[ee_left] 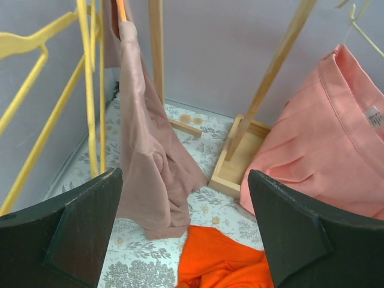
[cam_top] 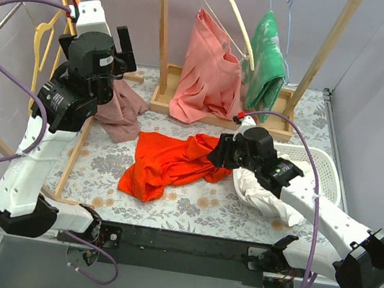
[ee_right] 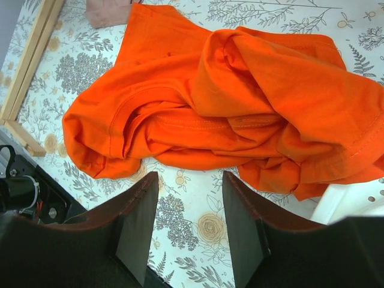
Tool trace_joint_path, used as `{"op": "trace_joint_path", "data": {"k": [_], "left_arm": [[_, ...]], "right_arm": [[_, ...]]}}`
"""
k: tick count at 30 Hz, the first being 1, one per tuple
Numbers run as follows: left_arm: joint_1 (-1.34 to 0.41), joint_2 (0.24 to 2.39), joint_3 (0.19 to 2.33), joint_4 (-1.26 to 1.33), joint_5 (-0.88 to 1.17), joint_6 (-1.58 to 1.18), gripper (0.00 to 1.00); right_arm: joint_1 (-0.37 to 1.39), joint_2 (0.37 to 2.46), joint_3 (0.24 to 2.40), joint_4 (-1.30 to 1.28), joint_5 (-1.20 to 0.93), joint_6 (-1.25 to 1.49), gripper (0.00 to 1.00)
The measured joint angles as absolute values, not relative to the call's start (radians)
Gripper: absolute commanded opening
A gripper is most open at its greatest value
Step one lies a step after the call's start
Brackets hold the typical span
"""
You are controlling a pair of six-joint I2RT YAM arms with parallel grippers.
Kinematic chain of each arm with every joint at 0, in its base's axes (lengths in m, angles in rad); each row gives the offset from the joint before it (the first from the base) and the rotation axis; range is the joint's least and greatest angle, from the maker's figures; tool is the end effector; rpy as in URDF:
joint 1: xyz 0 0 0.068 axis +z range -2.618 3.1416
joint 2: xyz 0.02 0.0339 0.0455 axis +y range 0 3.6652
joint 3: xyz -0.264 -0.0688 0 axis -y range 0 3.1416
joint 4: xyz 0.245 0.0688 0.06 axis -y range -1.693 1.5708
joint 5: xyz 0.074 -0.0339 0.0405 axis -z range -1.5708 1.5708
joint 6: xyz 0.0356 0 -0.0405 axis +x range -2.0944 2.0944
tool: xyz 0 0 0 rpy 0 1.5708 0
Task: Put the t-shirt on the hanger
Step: Pick up the hanger from the clothesline.
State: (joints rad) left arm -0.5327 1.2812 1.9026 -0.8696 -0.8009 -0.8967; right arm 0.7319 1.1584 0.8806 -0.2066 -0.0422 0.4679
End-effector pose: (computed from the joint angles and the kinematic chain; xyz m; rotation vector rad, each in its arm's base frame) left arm 0.1893 -0.0819 0.5337 -0.8409 1.5384 -0.3169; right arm 0.1948 0.1770 0.2949 -0.3100 2.1266 0.7699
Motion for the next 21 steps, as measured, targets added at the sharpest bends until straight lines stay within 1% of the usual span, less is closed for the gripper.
{"op": "trace_joint_path", "data": {"k": [4,9,16,21], "left_arm": [[-0.492,1.305,1.956,-0.872,-0.797,-0.881,0.87],[-0.391,1.32,2.012,-0.876,-0.752,-0.883,0.86],[-0.262,1.331,1.992,-0.891,-0.639,-0.924,0.83],[-0.179,1.335,1.945,-0.891,-0.565,-0.95,0.78]], "right_arm": [[0.734,1.158,0.881,-0.21,-0.051,0.46,0.53],[0.735,1.13,0.874,-0.221,-0.061,0.45,0.52],[0.735,1.068,0.852,-0.235,-0.08,0.448,0.5],[0.735,1.063,0.852,-0.237,-0.089,0.442,0.49]]}}
